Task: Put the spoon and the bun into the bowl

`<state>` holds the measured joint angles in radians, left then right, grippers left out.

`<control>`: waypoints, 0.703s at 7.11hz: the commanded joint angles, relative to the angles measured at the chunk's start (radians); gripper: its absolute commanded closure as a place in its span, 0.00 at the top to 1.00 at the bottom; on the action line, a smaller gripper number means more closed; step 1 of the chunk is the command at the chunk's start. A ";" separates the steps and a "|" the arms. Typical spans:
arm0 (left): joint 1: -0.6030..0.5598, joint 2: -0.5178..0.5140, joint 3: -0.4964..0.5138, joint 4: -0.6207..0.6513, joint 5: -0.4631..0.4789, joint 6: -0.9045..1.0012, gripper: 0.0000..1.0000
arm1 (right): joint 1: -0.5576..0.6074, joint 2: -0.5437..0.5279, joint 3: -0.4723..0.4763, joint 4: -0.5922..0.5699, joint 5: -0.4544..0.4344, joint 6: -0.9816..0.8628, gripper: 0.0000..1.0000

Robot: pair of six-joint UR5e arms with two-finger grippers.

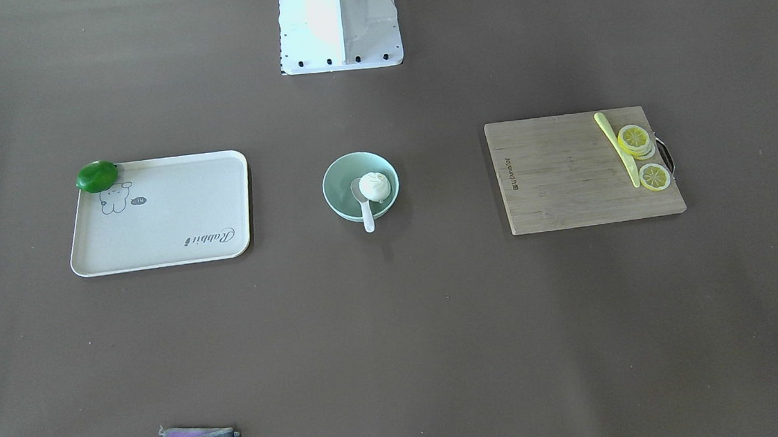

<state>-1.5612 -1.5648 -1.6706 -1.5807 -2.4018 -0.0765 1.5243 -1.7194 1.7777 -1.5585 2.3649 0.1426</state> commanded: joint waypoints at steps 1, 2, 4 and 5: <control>0.001 0.000 0.002 0.001 -0.008 -0.002 0.98 | 0.000 0.000 0.000 0.000 0.001 -0.001 1.00; 0.001 0.000 0.002 0.001 -0.007 -0.002 0.98 | 0.000 0.000 0.000 -0.002 0.005 -0.001 1.00; 0.001 -0.001 0.003 0.001 -0.005 0.000 0.98 | 0.000 -0.002 -0.001 -0.003 0.007 -0.001 1.00; 0.001 -0.001 0.003 0.001 -0.005 0.000 0.98 | 0.000 -0.003 -0.001 -0.003 0.008 -0.001 1.00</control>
<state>-1.5601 -1.5656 -1.6680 -1.5800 -2.4071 -0.0772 1.5247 -1.7207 1.7766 -1.5610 2.3712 0.1411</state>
